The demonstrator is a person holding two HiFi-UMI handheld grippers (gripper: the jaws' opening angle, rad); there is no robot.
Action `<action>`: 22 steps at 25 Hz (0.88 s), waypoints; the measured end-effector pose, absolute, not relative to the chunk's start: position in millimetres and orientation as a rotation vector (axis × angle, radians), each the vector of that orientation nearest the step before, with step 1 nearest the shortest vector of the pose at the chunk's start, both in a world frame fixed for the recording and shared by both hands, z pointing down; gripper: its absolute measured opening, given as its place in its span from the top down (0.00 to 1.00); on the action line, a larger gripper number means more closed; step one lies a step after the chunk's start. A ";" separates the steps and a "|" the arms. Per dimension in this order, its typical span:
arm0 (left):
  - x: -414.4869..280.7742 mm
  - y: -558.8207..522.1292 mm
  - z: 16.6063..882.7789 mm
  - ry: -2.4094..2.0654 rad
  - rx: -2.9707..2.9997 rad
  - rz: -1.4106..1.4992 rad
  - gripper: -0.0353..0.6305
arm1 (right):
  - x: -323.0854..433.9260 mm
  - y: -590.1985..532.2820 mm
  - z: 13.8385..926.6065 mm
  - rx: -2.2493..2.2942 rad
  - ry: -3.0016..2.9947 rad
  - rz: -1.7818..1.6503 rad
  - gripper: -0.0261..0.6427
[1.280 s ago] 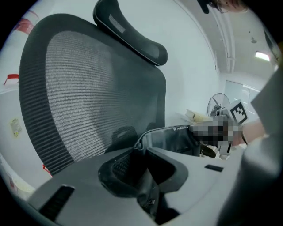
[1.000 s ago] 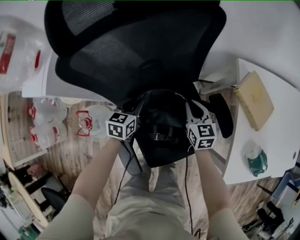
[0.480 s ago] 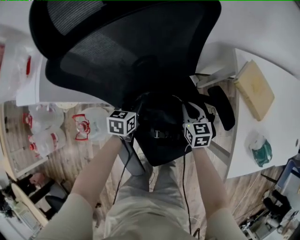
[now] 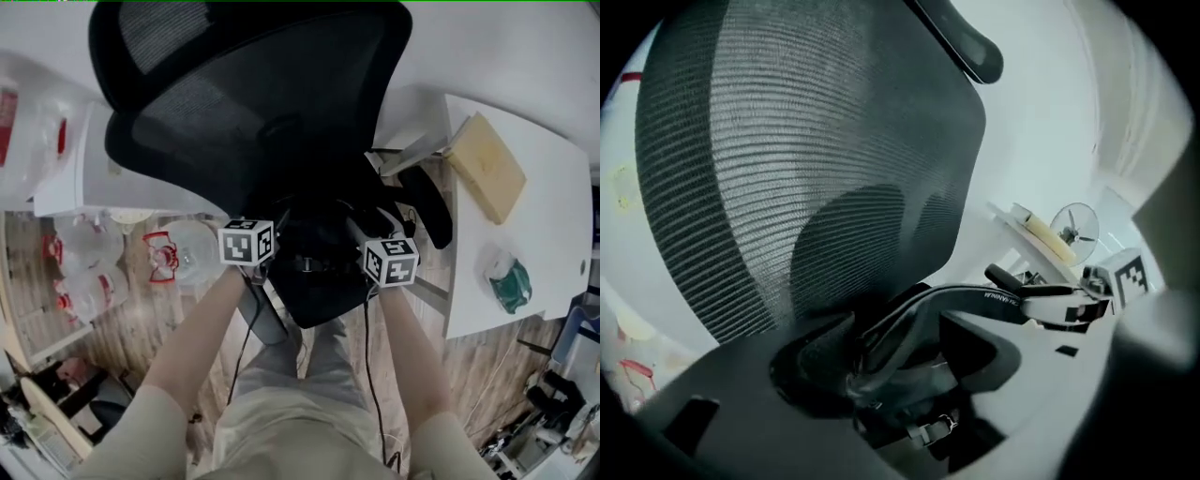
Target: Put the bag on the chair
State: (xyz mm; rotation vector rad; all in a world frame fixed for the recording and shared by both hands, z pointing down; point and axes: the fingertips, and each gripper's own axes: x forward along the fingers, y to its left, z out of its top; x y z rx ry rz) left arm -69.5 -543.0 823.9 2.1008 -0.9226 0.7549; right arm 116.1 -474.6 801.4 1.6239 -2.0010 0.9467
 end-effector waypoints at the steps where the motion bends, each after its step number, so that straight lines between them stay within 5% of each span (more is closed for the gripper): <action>1: -71.8 -542.6 818.6 -0.940 2.104 0.762 0.53 | 115.4 -472.8 795.0 1.624 -2.000 0.944 0.54; 12: -89.1 -535.2 721.9 -1.042 2.175 0.713 0.53 | 104.7 -478.5 674.5 1.661 -2.092 0.730 0.55; 22: -99.1 -550.1 563.2 -1.108 2.428 0.499 0.54 | 92.3 -488.9 498.8 1.735 -2.290 0.504 0.83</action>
